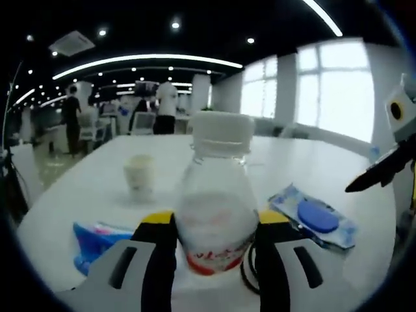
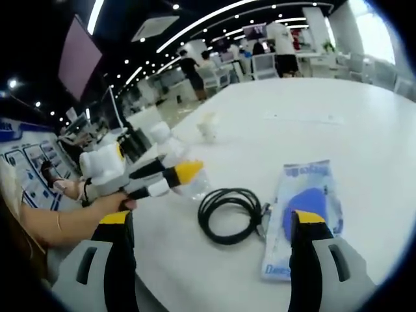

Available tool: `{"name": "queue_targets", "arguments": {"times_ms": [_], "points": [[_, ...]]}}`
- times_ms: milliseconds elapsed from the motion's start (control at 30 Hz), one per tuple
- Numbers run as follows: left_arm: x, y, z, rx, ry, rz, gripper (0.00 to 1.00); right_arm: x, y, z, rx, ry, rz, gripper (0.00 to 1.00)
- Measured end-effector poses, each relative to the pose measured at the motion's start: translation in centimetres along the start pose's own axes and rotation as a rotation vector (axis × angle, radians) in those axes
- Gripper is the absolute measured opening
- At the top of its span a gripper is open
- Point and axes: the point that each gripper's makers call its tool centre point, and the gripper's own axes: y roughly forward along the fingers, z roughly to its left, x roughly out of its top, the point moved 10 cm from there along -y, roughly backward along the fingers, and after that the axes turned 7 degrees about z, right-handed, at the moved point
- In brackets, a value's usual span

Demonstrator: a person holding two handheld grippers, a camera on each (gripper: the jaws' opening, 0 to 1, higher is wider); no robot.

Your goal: Arrange the tabletop items into an orderly group along one side of the table until the central work area is clear of visible clutter.

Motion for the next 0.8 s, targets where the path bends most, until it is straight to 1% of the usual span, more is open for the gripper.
{"name": "queue_targets", "arguments": {"times_ms": [233, 333, 400, 533, 667, 800], "points": [[0.1, 0.0, 0.1, -0.006, -0.01, 0.01, 0.43, -0.1, 0.1, 0.0, 0.003, 0.0, 0.008, 0.99], [0.1, 0.0, 0.3, 0.005, -0.044, 0.006, 0.43, -0.1, 0.2, 0.0, 0.002, 0.003, 0.012, 0.99], [0.2, 0.0, 0.5, 0.006, -0.048, 0.004, 0.42, -0.1, 0.2, -0.1, 0.0, 0.004, 0.013, 0.99], [0.5, 0.0, 0.6, -0.005, -0.039, 0.019, 0.42, -0.1, 0.1, -0.1, 0.0, 0.009, 0.008, 0.99], [0.7, 0.0, 0.8, -0.002, -0.056, 0.026, 0.41, -0.1, 0.1, -0.1, -0.001, 0.011, 0.007, 0.99], [1.4, -0.3, 1.1, -0.008, -0.075, 0.006, 0.41, 0.0, 0.0, -0.2, -0.002, 0.011, 0.002, 0.99]]}}
